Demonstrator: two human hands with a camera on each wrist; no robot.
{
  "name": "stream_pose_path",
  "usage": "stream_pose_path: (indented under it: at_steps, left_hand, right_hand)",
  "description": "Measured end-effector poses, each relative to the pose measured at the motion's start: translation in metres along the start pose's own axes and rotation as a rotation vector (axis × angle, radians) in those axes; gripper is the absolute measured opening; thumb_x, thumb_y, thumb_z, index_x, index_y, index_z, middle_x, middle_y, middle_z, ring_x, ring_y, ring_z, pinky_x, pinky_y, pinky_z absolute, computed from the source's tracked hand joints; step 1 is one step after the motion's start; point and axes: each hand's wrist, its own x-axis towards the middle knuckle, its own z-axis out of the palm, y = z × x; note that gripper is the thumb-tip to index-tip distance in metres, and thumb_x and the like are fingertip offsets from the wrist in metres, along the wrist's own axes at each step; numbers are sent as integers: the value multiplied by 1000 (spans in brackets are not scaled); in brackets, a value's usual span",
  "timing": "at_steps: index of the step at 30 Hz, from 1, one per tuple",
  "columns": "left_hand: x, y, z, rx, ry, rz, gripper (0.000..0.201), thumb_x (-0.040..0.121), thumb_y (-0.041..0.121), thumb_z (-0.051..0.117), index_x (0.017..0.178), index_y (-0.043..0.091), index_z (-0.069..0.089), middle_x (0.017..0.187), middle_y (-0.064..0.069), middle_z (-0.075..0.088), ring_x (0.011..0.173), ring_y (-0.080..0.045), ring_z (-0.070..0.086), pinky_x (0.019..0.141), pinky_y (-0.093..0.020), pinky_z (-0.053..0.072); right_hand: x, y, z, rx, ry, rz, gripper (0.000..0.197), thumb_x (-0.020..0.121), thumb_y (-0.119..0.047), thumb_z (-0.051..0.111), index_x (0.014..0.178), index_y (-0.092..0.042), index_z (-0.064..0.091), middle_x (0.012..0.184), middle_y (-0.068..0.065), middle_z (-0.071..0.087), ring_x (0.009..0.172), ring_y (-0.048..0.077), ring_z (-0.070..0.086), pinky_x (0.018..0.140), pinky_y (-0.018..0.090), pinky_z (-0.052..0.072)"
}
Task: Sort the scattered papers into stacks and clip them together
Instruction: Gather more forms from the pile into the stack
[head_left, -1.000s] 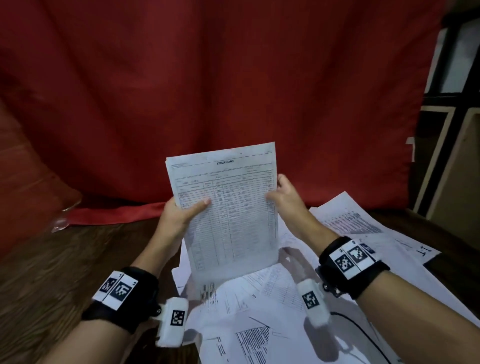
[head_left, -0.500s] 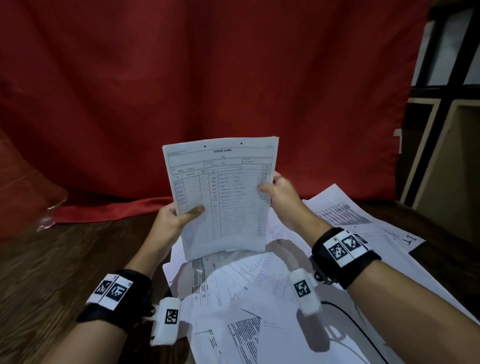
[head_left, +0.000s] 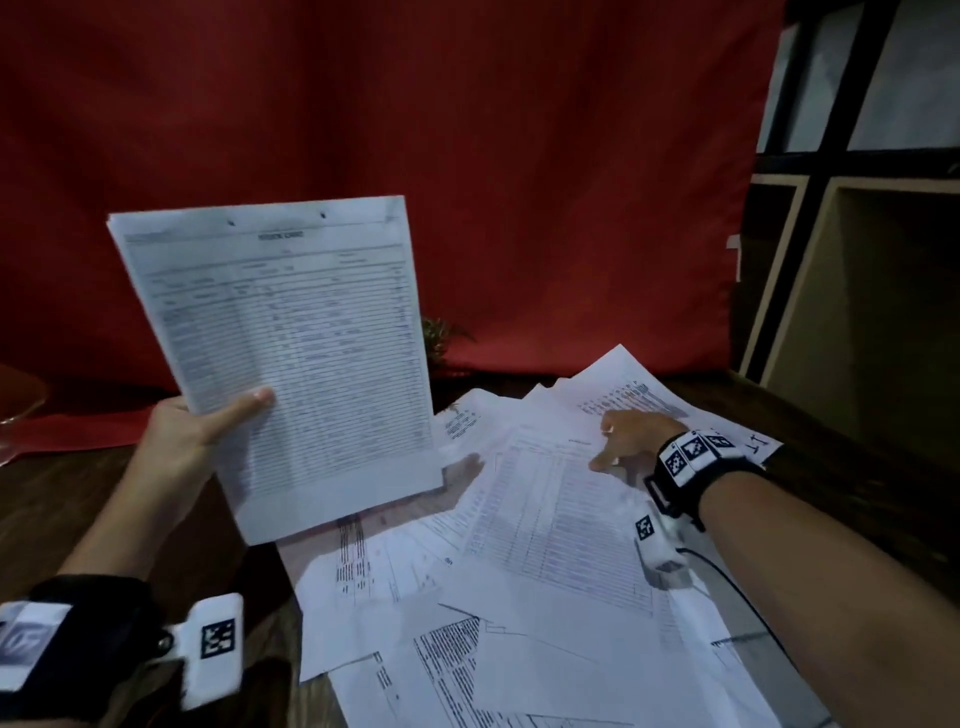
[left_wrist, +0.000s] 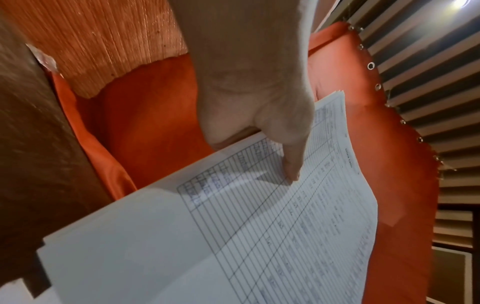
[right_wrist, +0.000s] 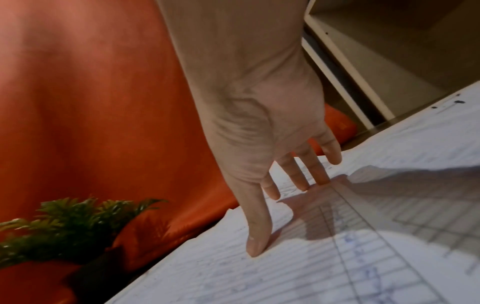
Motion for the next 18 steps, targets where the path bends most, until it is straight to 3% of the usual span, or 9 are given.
stream_pose_path:
  at_steps: [2, 5, 9, 12, 15, 18]
  left_hand:
    - [-2, 1, -7, 12, 21, -2, 17, 94, 10, 75, 111, 10, 77, 101, 8, 83, 91, -6, 77, 76, -19, 61]
    - [-2, -1, -16, 36, 33, -22, 13, 93, 13, 76, 106, 14, 78, 105, 10, 83, 96, -8, 78, 86, -31, 56]
    - [-2, -4, -23, 38, 60, -40, 11, 94, 10, 75, 104, 13, 79, 102, 10, 83, 94, -7, 79, 93, -35, 54]
    - [-1, -7, -26, 44, 73, -51, 12, 94, 10, 75, 105, 12, 77, 100, 11, 83, 97, -9, 78, 94, -34, 54]
    - [1, -11, -28, 53, 66, -59, 16, 93, 14, 77, 108, 14, 78, 108, 8, 83, 106, -15, 77, 97, -38, 54]
    - [2, -12, -22, 46, 48, -78, 17, 92, 16, 78, 109, 17, 78, 111, 9, 82, 107, -14, 77, 96, -38, 54]
  right_hand:
    - [7, 10, 2, -83, 8, 15, 92, 79, -54, 79, 148, -9, 39, 147, 9, 49, 131, 29, 49, 99, 39, 44]
    - [15, 18, 2, -69, 12, 17, 91, 79, -54, 78, 147, -10, 38, 148, 9, 47, 132, 29, 49, 103, 40, 43]
    - [24, 18, -3, -92, 127, -73, 57, 85, -30, 76, 133, -11, 53, 136, 5, 55, 116, 23, 55, 93, 32, 45]
    - [29, 12, -19, -105, 190, -183, 39, 84, -28, 74, 119, -16, 64, 122, -5, 56, 110, 20, 56, 86, 30, 45]
    - [20, 1, -44, -181, 72, -231, 11, 84, -28, 75, 85, -28, 64, 93, -11, 60, 85, 15, 58, 65, 27, 43]
    - [14, -11, -52, -210, -167, -225, 17, 90, -17, 74, 81, -18, 59, 85, -2, 60, 71, 16, 55, 58, 28, 47]
